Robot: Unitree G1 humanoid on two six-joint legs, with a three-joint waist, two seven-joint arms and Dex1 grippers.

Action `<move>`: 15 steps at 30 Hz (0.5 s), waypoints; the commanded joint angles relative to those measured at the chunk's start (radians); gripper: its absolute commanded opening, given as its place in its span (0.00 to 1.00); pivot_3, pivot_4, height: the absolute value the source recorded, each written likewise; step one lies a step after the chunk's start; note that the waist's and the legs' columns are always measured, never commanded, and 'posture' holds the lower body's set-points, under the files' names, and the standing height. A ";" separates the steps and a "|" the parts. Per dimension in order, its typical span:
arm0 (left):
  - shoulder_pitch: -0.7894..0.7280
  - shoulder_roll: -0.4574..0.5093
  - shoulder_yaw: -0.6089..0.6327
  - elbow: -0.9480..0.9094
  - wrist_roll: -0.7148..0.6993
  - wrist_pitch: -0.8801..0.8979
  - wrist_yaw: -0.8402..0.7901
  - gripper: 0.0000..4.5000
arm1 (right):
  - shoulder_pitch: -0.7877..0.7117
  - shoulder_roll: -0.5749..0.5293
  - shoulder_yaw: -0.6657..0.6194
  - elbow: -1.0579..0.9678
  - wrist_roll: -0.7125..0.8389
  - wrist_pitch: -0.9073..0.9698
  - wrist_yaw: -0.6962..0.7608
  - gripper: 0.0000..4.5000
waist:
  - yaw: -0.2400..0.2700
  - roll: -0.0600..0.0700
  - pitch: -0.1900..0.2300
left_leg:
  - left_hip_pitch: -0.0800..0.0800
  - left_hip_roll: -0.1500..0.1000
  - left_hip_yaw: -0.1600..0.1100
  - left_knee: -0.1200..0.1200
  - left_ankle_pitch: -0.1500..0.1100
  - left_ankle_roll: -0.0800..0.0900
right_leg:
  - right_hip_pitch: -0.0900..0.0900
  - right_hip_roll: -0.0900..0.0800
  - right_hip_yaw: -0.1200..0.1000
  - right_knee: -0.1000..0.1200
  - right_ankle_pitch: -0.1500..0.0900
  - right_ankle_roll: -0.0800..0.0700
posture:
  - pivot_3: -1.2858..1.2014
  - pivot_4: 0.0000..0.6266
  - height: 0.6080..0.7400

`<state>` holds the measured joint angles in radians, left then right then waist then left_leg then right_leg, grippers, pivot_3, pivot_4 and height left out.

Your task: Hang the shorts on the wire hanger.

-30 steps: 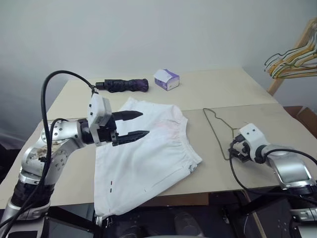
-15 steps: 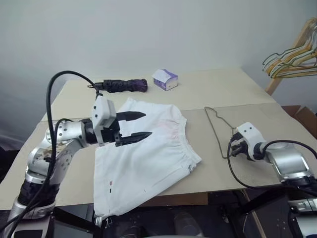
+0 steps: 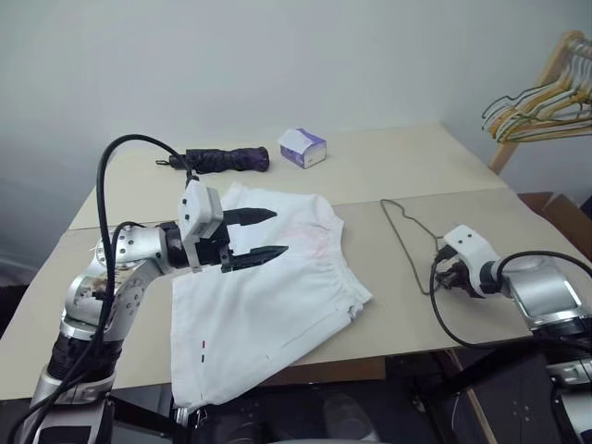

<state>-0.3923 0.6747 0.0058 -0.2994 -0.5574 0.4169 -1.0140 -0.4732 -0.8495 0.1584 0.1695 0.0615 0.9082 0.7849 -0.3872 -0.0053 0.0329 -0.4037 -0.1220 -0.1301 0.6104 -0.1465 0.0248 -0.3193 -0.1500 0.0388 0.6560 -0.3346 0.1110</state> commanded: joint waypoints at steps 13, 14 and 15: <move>0.004 -0.021 0.003 -0.017 0.014 -0.032 -0.018 0.72 | -0.408 0.094 0.159 0.534 -0.108 -0.075 0.130 0.93 | -0.051 0.000 0.000 | 0.000 0.000 0.000 0.000 0.004 0.007 | 0.001 0.000 0.000 0.001 0.000 0.000 | 0.36 0.00 1.00; 0.006 -0.021 0.004 -0.018 0.014 -0.033 -0.017 0.72 | -0.424 0.103 0.173 0.567 -0.119 -0.094 0.144 0.93 | -0.053 0.000 0.000 | 0.000 -0.001 0.000 0.000 0.004 0.007 | 0.001 0.000 0.000 0.001 0.000 0.000 | 0.36 0.00 1.00; 0.008 -0.022 0.005 -0.019 0.016 -0.034 -0.016 0.72 | -0.439 0.113 0.184 0.598 -0.131 -0.115 0.152 0.93 | -0.055 0.000 0.000 | 0.000 -0.001 0.000 0.000 0.004 0.007 | 0.001 0.000 0.000 0.000 0.000 0.000 | 0.36 0.00 1.00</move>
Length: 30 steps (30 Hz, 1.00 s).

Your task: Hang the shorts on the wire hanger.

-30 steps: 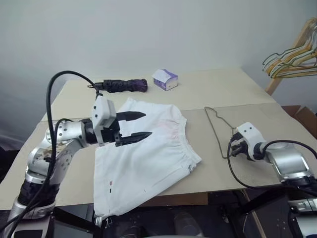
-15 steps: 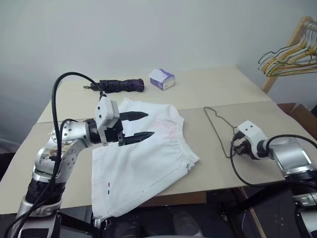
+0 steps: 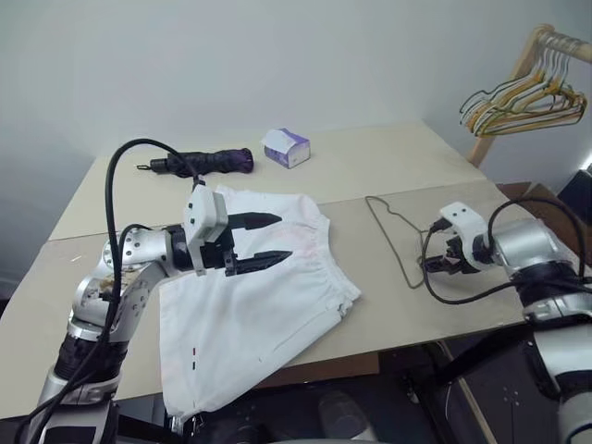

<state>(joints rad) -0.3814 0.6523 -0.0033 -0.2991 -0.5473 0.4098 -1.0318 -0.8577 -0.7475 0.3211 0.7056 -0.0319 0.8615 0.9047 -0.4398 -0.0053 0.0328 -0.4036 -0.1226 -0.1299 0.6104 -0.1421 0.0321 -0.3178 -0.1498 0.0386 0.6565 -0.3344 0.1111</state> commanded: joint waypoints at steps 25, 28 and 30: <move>0.025 0.011 0.030 -0.052 0.009 -0.030 0.027 0.72 | -0.197 0.142 0.006 0.408 -0.163 -0.263 0.047 0.01 | -0.012 0.000 -0.001 | 0.002 0.000 0.000 0.001 0.000 0.001 | 0.002 0.001 0.000 0.000 0.003 -0.003 | 0.38 0.00 1.00; 0.017 0.008 0.023 -0.046 0.011 -0.031 0.026 0.72 | -0.187 0.132 -0.011 0.394 -0.160 -0.252 0.029 0.01 | -0.012 0.000 -0.001 | 0.001 0.000 0.000 0.001 0.000 0.001 | 0.002 0.001 0.000 0.000 0.003 -0.003 | 0.37 0.00 1.00; 0.007 -0.001 0.017 -0.039 0.017 -0.036 0.031 0.72 | -0.183 0.119 -0.036 0.378 -0.151 -0.243 -0.004 0.01 | -0.012 0.000 -0.001 | 0.001 0.000 0.000 0.001 0.000 0.001 | 0.002 0.001 0.000 0.000 0.003 -0.003 | 0.37 0.00 1.00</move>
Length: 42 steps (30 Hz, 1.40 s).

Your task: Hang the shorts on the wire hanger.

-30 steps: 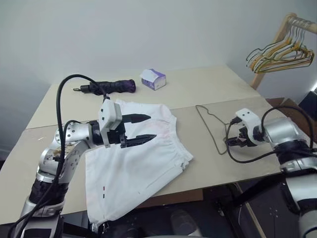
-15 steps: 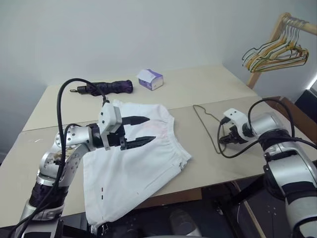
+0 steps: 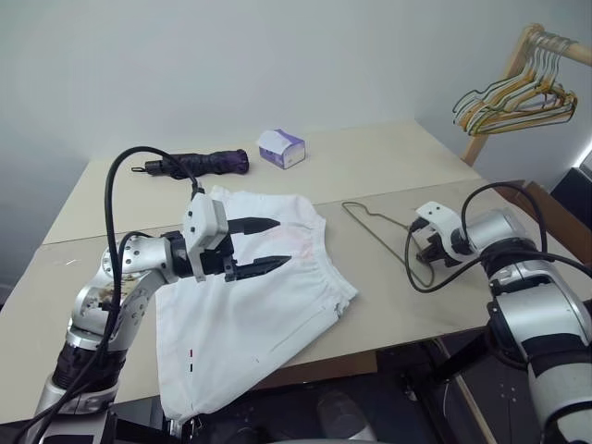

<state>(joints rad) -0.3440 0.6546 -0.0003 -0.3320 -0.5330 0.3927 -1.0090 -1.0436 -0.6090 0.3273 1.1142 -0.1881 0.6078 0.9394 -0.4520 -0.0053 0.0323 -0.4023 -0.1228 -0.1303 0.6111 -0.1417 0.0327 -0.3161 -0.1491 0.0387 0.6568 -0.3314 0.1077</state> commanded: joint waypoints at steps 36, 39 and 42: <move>-0.517 -0.087 -0.297 0.520 0.271 0.131 -0.118 0.99 | 0.412 -0.394 -0.144 -0.861 -0.627 -1.301 -1.018 0.00 | -0.066 0.000 0.001 | 0.005 0.000 0.002 0.000 0.000 0.000 | 0.004 0.000 0.002 0.000 -0.003 0.005 | 0.32 0.00 1.00; -0.534 -0.122 -0.299 0.582 0.309 0.135 -0.079 0.99 | 0.406 -0.392 -0.147 -0.861 -0.622 -1.306 -1.008 0.00 | -0.066 -0.001 0.001 | 0.004 0.000 0.002 0.000 0.000 0.000 | 0.003 0.000 0.001 0.000 -0.003 0.005 | 0.32 0.00 1.00; -0.543 -0.158 -0.280 0.618 0.316 0.138 -0.059 0.99 | 0.402 -0.394 -0.147 -0.860 -0.625 -1.313 -1.003 0.00 | -0.066 -0.001 0.001 | 0.004 0.000 0.002 0.000 0.000 0.001 | 0.003 0.000 0.002 0.000 -0.003 0.005 | 0.32 0.00 1.00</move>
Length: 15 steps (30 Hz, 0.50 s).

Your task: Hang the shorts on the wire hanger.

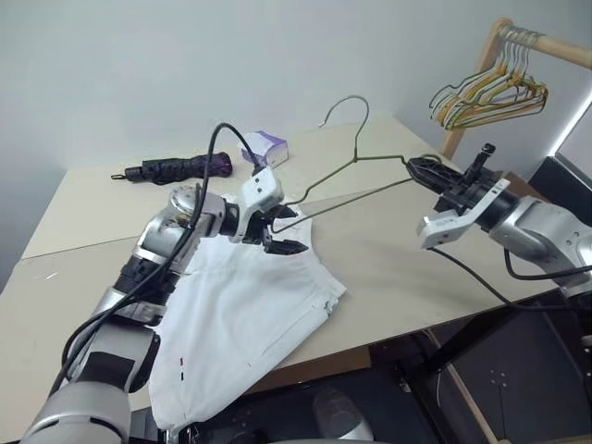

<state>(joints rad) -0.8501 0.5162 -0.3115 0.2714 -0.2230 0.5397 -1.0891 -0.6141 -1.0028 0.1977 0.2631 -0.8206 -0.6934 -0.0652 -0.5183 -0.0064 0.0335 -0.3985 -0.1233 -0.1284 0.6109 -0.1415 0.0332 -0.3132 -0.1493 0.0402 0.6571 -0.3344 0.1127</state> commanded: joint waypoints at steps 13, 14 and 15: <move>-0.023 -0.034 0.066 0.000 -0.004 -0.020 -0.019 0.06 | -0.026 0.001 -0.034 -0.030 0.034 -0.009 0.040 0.00 | -0.020 0.000 0.000 | 0.000 0.000 0.000 0.000 0.000 0.000 | 0.001 0.000 0.000 0.000 0.000 0.000 | 0.32 0.00 1.00; -0.023 -0.034 0.068 0.000 -0.004 -0.019 -0.020 0.00 | -0.026 0.002 -0.036 -0.031 0.036 -0.007 0.042 0.00 | -0.020 0.000 0.000 | 0.000 0.000 0.000 0.000 0.000 0.000 | 0.001 0.000 0.000 0.000 0.000 0.000 | 0.32 0.00 1.00; -0.023 -0.034 0.069 -0.001 -0.005 -0.017 -0.021 0.00 | -0.026 0.002 -0.037 -0.032 0.036 -0.003 0.044 0.00 | -0.020 0.000 0.000 | 0.000 0.000 0.000 0.000 0.000 0.000 | 0.001 0.000 0.000 0.000 0.000 0.000 | 0.32 0.00 1.00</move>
<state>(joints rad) -0.8586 0.4738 -0.2724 0.2917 -0.2241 0.5382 -1.1057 -0.6156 -1.0028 0.1963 0.2635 -0.8101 -0.6969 -0.0210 -0.5378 -0.0064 0.0335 -0.3980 -0.1231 -0.1281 0.6112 -0.1414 0.0333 -0.3126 -0.1493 0.0402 0.6576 -0.3343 0.1127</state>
